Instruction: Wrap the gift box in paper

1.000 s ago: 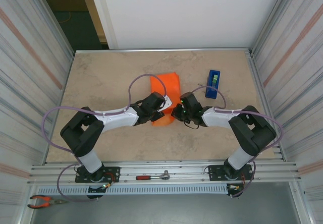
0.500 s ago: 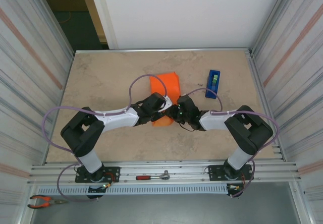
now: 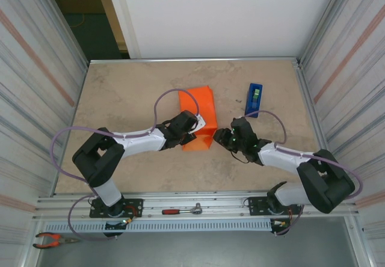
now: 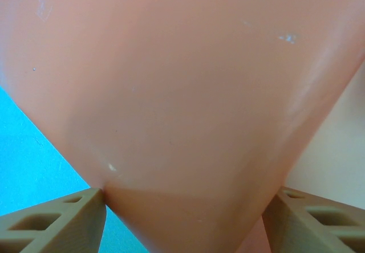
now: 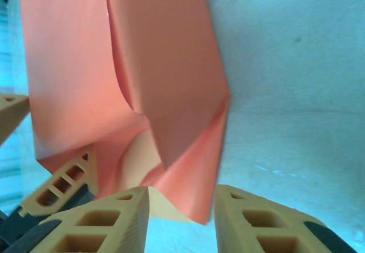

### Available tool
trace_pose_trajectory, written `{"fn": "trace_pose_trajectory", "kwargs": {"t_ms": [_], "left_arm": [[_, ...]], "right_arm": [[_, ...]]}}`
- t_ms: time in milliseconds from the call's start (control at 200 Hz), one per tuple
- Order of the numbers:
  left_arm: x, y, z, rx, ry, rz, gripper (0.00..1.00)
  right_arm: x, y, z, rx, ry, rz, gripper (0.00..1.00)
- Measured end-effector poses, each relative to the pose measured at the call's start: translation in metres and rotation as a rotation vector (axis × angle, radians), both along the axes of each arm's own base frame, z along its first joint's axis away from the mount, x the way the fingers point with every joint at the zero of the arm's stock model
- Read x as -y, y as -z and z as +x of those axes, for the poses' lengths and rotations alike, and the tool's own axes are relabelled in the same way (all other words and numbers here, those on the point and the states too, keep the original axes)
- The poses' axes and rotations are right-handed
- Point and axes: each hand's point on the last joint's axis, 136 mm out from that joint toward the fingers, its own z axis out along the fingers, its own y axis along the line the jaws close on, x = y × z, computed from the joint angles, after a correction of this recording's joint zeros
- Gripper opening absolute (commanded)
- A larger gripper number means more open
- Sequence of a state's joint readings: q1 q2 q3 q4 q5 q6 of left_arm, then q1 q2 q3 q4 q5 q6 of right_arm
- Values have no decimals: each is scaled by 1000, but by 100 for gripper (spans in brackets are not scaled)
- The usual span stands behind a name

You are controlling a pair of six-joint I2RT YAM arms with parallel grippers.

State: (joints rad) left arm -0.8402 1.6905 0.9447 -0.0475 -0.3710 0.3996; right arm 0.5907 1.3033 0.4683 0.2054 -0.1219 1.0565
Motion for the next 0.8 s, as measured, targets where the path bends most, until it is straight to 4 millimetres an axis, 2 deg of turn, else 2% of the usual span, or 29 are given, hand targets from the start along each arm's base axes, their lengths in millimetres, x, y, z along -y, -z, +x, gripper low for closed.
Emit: {"fn": "trace_pose_trajectory", "kwargs": {"t_ms": [125, 296, 446, 797], "left_arm": [[0, 0, 0, 0, 0, 0, 71], [0, 0, 0, 0, 0, 0, 71], [0, 0, 0, 0, 0, 0, 71], [0, 0, 0, 0, 0, 0, 70]], "right_arm": [[9, 9, -5, -26, 4, -36, 0], [7, 28, -10, -79, -13, -69, 0], [-5, 42, -11, -115, -45, -95, 0], [-31, 40, -1, -98, -90, -84, 0]]}}
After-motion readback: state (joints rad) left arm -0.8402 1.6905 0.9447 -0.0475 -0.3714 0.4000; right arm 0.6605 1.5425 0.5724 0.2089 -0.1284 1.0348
